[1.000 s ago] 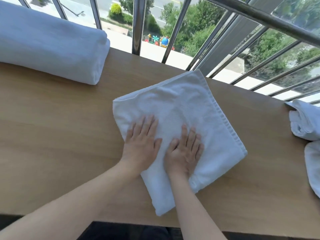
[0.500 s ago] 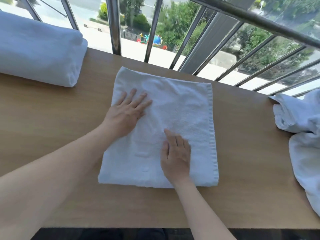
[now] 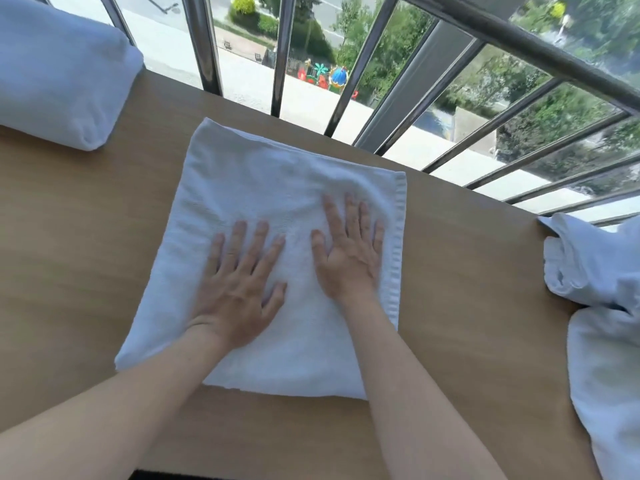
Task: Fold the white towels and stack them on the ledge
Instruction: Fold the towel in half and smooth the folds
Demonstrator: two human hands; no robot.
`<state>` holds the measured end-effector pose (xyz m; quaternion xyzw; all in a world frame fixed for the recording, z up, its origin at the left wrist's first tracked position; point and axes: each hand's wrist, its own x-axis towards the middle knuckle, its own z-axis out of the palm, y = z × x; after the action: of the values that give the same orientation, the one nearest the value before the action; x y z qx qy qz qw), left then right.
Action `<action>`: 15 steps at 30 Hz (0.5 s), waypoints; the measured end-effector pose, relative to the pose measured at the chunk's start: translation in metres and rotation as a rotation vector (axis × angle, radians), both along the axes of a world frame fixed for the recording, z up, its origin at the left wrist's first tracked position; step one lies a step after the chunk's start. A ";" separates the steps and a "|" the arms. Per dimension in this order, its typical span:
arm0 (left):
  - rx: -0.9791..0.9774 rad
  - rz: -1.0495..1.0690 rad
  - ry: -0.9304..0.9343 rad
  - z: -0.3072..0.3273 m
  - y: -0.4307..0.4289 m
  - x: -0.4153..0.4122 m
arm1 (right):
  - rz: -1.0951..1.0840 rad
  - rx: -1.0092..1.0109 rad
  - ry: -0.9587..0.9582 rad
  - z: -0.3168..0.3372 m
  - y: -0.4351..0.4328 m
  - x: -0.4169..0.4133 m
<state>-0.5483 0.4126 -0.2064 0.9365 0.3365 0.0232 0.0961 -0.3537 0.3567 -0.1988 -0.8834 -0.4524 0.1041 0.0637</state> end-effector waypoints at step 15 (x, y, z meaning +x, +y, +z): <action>0.020 0.024 -0.005 0.000 0.002 0.001 | -0.218 -0.049 0.067 0.003 0.023 0.074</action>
<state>-0.5476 0.4148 -0.2061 0.9333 0.3470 0.0304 0.0872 -0.2800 0.3793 -0.1953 -0.9248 -0.3484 0.1369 0.0682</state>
